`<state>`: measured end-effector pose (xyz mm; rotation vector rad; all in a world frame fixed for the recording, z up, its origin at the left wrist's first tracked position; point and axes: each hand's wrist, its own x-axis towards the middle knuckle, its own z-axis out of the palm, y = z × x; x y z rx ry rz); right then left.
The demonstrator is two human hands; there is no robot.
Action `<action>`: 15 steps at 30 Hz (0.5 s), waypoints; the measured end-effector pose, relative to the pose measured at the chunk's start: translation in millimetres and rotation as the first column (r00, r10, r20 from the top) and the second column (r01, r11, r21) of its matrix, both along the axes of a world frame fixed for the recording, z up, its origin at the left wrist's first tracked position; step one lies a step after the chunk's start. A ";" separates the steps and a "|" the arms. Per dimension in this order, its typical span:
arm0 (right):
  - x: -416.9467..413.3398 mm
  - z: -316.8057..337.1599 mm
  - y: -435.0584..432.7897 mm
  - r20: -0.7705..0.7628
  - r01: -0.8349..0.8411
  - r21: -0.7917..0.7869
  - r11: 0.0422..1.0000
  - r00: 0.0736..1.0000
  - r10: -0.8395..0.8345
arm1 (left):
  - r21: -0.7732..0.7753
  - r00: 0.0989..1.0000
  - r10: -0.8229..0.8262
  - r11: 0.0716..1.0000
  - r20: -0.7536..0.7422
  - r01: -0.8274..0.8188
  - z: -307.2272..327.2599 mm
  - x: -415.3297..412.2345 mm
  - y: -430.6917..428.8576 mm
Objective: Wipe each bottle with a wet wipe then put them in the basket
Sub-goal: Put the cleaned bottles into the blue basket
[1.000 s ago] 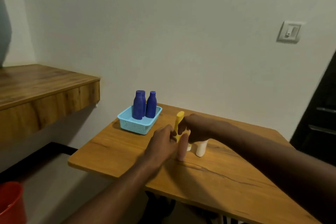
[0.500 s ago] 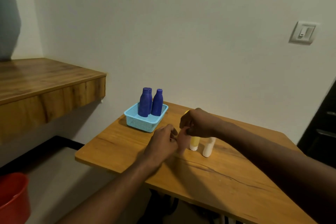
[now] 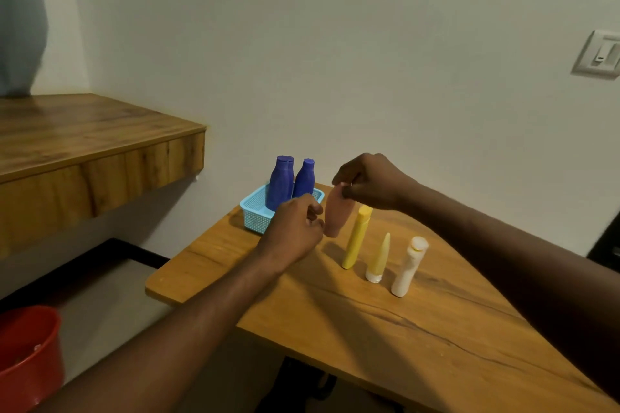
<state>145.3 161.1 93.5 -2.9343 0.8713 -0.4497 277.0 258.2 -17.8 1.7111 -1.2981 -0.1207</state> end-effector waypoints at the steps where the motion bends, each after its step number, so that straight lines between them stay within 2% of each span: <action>1: 6.2 3.1 -5.0 0.023 -0.004 -0.010 1.000 1.000 0.004 | -0.001 1.000 0.008 1.000 0.002 -0.008 5.1 5.1 -3.0; 5: 34.3 10.4 -22.3 0.082 -0.023 -0.027 0.999 0.996 0.025 | 0.033 0.999 0.035 0.999 0.029 -0.036 21.8 29.8 -14.5; 10: 81.7 1.7 -44.2 0.140 -0.016 -0.006 1.000 0.990 0.016 | 0.122 0.986 0.084 0.987 0.147 -0.102 26.6 68.3 -31.6; 15: 126.2 -14.9 -62.2 0.143 -0.024 0.009 1.000 0.989 0.022 | 0.190 0.975 0.104 0.971 0.197 -0.142 20.5 104.4 -43.7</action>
